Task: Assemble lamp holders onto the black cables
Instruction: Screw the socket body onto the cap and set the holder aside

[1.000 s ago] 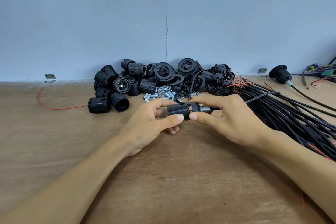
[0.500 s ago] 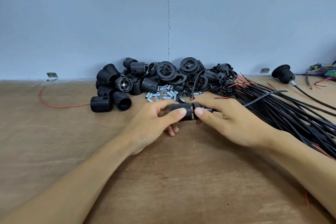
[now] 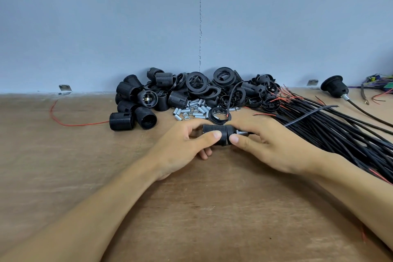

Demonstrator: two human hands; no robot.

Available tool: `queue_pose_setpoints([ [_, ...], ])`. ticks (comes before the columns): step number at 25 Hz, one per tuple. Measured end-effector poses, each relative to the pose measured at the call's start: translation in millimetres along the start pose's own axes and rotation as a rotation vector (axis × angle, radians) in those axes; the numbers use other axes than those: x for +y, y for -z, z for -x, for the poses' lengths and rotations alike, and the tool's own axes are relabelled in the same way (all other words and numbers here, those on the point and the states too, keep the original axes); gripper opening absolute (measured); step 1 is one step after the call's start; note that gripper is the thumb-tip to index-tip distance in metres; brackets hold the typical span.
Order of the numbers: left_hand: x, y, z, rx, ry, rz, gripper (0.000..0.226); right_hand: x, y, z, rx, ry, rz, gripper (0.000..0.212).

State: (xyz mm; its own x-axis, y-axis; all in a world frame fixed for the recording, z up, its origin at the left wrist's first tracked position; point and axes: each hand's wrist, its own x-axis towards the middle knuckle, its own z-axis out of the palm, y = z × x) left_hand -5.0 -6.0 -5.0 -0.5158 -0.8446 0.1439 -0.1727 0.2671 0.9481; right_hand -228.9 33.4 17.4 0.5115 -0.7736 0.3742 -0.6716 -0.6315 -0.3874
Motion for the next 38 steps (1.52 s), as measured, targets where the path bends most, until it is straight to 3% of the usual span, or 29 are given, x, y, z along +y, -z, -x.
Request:
queue_pose_setpoints([
  [10,-0.3,-10.3,-2.5,0.114,0.044,0.184,0.023,-7.9,-6.9,1.9,0.134,-0.161,-0.159,0.027],
  [15,0.8,-12.4,-3.4,0.102,0.041,0.13,0.018,-1.0,-5.0,1.2,0.09,-0.12,-0.091,0.027],
  [18,1.5,-14.8,-5.6,0.131,0.004,-0.01,0.016,7.4,-2.7,0.9,0.036,-0.087,-0.007,0.018],
  [25,-0.7,-17.9,-4.1,0.144,-0.102,-0.332,0.038,8.3,-8.3,0.8,0.047,-0.084,0.084,0.04],
  [30,-5.4,-14.4,-8.2,0.23,-0.114,-0.454,0.051,12.1,-8.1,1.5,0.079,-0.158,0.167,0.037],
  [34,-2.0,-8.2,-16.1,0.358,-0.109,-0.506,0.04,15.9,-2.4,3.0,0.067,-0.246,0.175,0.041],
  [38,-6.5,-12.7,-21.7,0.253,-0.176,-0.885,0.039,17.1,-2.6,4.9,0.071,-0.265,0.161,0.041],
])
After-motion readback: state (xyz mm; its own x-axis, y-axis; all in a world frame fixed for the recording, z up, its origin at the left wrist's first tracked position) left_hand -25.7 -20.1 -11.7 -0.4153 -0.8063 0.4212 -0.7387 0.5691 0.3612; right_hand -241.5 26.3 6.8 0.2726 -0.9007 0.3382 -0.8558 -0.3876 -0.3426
